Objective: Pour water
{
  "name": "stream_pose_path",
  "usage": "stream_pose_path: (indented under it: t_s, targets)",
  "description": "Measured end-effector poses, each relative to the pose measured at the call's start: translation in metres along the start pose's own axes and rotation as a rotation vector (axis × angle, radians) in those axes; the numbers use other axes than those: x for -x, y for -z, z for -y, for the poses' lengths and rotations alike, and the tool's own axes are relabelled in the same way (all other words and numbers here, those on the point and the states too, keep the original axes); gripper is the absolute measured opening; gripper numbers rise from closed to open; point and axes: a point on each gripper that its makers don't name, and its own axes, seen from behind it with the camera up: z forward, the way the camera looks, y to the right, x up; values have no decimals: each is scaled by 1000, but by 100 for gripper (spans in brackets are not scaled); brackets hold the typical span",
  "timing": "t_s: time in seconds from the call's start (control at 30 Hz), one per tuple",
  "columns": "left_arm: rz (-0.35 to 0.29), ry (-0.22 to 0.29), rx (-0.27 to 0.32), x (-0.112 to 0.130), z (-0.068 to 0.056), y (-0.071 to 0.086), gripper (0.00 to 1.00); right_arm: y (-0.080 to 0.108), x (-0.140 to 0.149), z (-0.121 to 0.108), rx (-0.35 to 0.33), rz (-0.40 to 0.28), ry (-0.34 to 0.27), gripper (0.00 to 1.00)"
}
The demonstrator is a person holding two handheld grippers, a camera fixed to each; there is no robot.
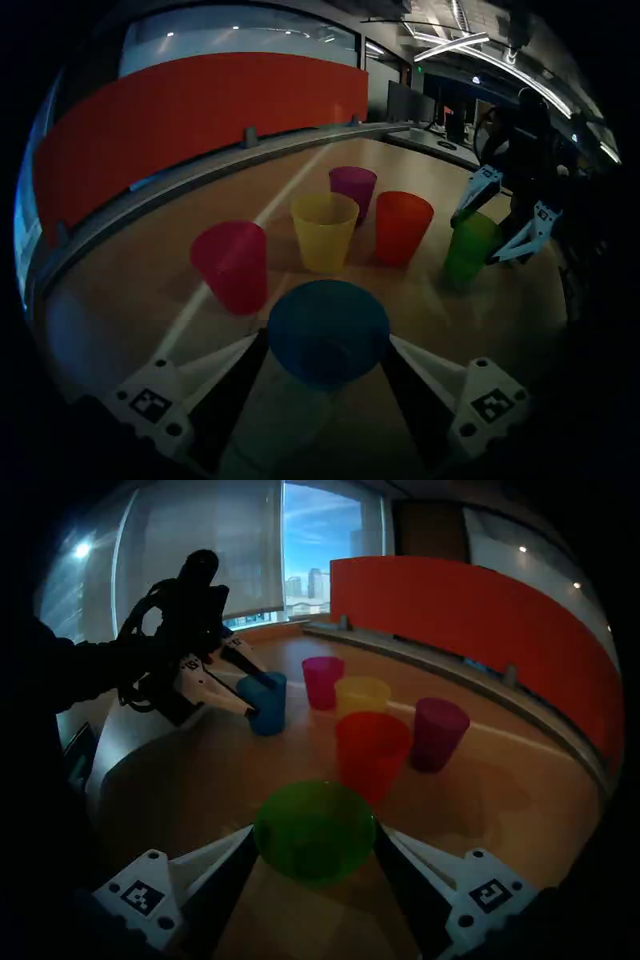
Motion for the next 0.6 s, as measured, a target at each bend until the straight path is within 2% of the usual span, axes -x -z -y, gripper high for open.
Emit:
stream_pose_path:
  t_s: [0.07,0.6]
  targets:
    - [0,3,1,-1,0,-1,86,0,0,0,0,1,0,99]
    - [-2,-4,6,-1,-3,1,84,-4,0,-1,1,-5,4,99]
